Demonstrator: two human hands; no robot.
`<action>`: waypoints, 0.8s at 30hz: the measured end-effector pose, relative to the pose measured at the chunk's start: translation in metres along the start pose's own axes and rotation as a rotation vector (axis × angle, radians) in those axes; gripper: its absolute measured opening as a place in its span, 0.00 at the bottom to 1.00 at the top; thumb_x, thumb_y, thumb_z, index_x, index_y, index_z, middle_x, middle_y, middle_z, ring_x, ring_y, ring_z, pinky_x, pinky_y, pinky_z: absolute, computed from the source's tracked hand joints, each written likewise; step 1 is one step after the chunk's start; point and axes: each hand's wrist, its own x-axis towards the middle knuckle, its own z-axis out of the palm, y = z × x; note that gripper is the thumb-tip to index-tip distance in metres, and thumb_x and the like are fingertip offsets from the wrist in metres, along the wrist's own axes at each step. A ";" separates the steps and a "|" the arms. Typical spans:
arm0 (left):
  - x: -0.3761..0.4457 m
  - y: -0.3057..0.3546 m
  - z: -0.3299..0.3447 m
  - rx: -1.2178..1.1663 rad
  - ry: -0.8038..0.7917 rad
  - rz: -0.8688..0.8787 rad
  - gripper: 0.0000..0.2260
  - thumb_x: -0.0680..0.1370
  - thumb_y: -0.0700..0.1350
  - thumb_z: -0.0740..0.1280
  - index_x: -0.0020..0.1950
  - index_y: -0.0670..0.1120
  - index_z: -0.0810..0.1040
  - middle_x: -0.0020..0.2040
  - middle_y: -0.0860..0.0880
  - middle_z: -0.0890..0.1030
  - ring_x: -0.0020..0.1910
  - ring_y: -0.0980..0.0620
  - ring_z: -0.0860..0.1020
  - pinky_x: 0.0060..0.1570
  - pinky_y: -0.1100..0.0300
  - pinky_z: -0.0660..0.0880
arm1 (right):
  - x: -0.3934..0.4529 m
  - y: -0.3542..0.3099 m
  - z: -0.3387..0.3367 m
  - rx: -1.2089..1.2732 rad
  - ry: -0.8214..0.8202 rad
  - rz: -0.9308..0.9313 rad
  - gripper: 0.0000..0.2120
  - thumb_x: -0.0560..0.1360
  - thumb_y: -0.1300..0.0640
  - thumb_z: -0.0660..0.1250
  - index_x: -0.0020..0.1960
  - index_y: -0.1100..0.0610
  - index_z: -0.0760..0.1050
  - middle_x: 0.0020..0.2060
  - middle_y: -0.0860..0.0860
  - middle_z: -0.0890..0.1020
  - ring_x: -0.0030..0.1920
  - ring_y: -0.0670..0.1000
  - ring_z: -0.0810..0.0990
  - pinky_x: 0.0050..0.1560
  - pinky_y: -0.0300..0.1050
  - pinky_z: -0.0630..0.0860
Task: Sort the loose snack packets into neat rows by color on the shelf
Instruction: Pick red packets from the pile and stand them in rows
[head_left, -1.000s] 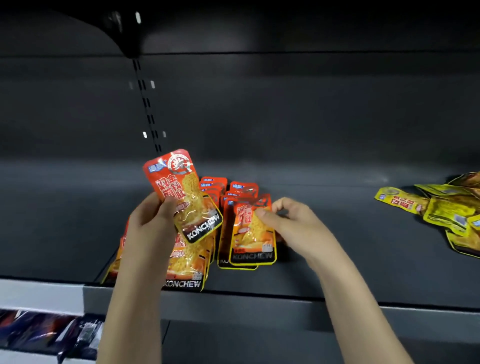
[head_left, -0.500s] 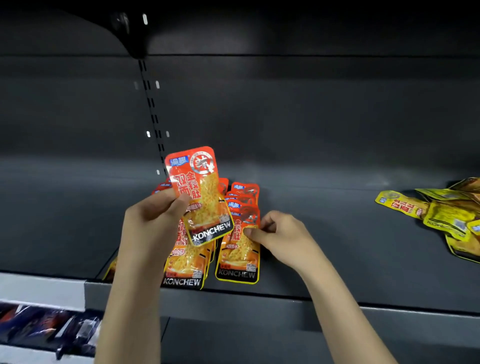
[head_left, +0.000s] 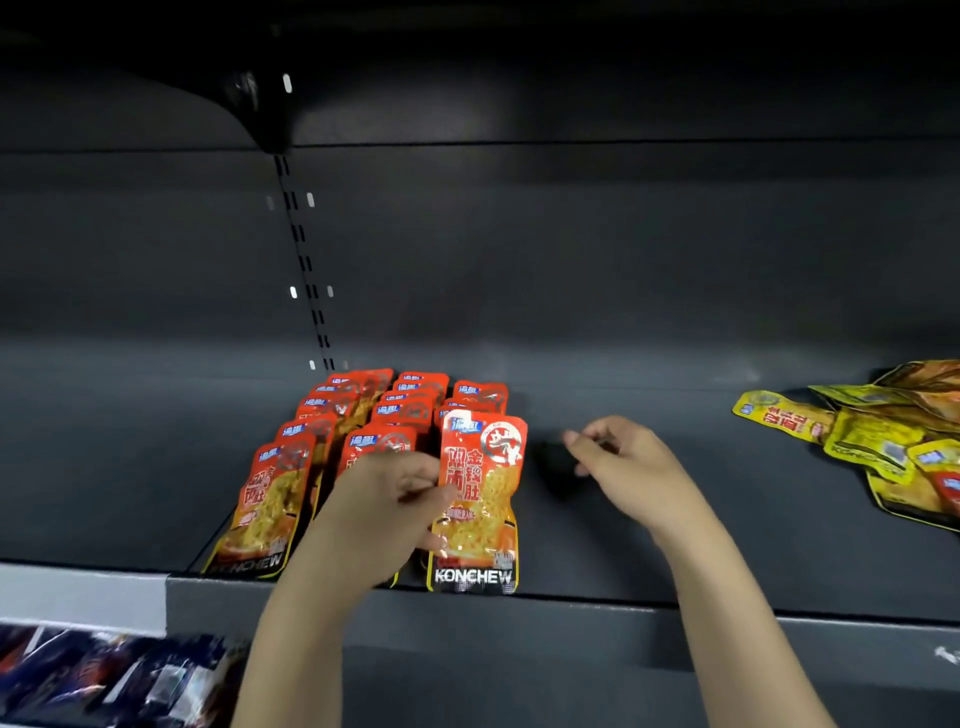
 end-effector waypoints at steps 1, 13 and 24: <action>0.002 -0.002 0.001 0.058 0.008 0.017 0.11 0.77 0.41 0.67 0.44 0.32 0.75 0.43 0.34 0.78 0.33 0.54 0.78 0.35 0.58 0.79 | 0.001 0.001 -0.002 0.005 0.007 0.004 0.09 0.76 0.47 0.65 0.46 0.53 0.75 0.38 0.48 0.82 0.39 0.44 0.75 0.35 0.38 0.66; 0.003 0.004 0.010 0.386 0.268 0.019 0.07 0.74 0.45 0.71 0.47 0.42 0.81 0.43 0.47 0.82 0.43 0.48 0.78 0.44 0.60 0.71 | -0.004 0.010 -0.017 0.016 0.068 0.006 0.09 0.76 0.48 0.65 0.43 0.53 0.74 0.38 0.49 0.82 0.36 0.46 0.74 0.34 0.40 0.67; 0.022 0.028 0.053 0.281 0.429 0.259 0.09 0.75 0.46 0.69 0.53 0.46 0.81 0.51 0.47 0.80 0.47 0.47 0.78 0.49 0.58 0.70 | -0.012 0.036 -0.057 -0.004 0.211 -0.019 0.08 0.75 0.48 0.66 0.43 0.51 0.74 0.41 0.49 0.82 0.37 0.49 0.76 0.35 0.41 0.68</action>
